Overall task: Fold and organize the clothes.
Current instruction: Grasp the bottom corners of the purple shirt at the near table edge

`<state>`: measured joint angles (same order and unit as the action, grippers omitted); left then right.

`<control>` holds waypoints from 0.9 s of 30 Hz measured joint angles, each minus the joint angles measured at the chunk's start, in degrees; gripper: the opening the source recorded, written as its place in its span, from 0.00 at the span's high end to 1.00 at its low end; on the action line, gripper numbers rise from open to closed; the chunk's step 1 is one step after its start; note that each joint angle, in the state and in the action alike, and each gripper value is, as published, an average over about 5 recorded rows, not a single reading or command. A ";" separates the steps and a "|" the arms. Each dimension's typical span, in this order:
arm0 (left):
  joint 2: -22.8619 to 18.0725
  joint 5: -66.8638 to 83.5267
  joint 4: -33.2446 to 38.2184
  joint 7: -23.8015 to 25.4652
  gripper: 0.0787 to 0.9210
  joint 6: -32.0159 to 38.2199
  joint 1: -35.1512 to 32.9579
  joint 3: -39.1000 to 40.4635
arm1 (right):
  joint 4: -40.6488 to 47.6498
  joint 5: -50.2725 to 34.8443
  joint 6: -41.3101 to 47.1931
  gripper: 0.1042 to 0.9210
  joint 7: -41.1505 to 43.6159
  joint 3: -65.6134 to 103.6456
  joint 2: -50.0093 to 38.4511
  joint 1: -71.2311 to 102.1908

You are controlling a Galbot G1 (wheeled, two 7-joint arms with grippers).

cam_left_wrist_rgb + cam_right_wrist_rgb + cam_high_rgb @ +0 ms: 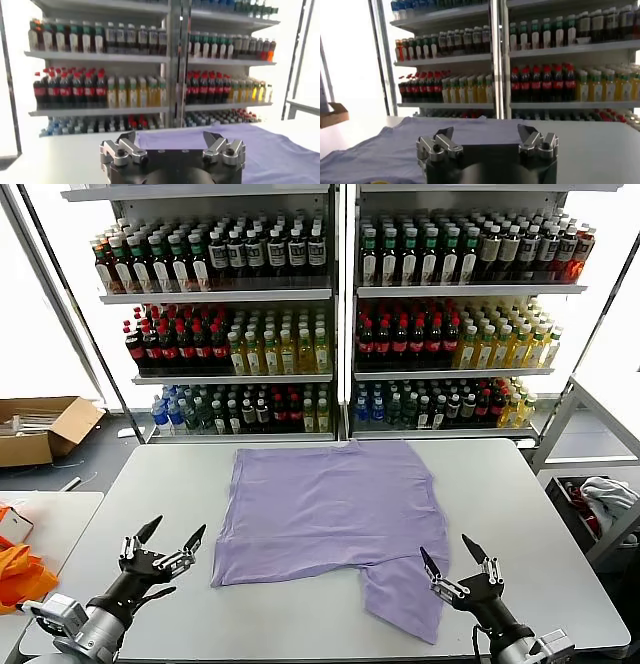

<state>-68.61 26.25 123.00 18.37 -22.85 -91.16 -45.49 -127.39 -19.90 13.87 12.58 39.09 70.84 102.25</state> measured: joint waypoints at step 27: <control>3.85 4.46 -8.07 -6.97 0.12 -9.05 2.83 9.46 | -0.66 5.05 9.13 0.29 -5.43 -5.21 0.72 4.38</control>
<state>-64.76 30.71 114.93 11.41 -31.90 -88.32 -36.03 -128.05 -14.85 23.00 7.15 33.88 71.55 106.63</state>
